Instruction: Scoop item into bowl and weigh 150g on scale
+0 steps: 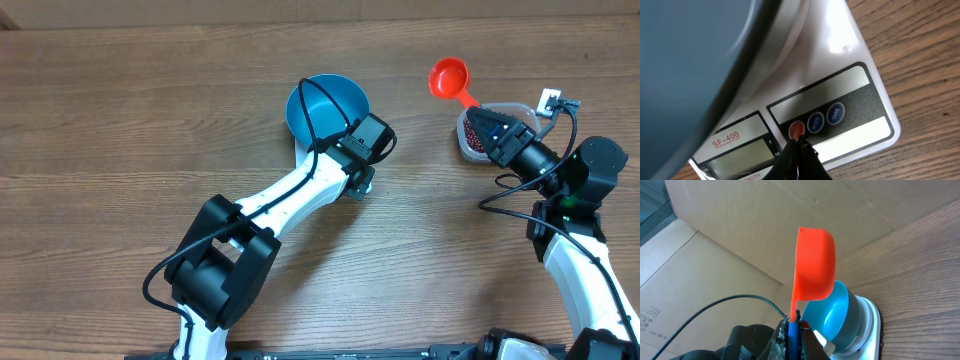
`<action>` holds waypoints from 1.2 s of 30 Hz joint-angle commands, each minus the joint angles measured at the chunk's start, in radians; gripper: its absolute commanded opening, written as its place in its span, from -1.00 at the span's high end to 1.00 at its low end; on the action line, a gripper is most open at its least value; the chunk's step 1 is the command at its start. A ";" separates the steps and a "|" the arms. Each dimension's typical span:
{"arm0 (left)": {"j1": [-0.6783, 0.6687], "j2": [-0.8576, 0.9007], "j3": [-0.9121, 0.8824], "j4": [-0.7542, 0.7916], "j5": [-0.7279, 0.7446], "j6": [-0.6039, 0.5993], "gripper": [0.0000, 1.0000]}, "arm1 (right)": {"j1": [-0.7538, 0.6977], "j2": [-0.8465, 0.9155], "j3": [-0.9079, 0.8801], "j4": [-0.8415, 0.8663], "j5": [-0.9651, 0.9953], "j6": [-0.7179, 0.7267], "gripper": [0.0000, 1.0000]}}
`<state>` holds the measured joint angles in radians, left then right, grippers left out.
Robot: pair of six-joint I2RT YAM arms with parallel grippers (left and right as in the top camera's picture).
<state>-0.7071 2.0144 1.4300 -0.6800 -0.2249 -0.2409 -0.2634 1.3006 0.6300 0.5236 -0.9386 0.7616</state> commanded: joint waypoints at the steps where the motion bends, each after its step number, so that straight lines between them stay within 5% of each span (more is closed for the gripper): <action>1: 0.002 0.021 -0.004 0.008 -0.022 0.018 0.91 | -0.007 -0.008 0.018 0.001 -0.005 -0.008 0.93; 36: 0.002 0.026 -0.004 0.012 -0.044 0.017 0.91 | -0.007 -0.008 0.018 0.001 -0.006 -0.008 0.93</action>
<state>-0.7071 2.0148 1.4300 -0.6716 -0.2554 -0.2348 -0.2630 1.3006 0.6300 0.5236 -0.9386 0.7620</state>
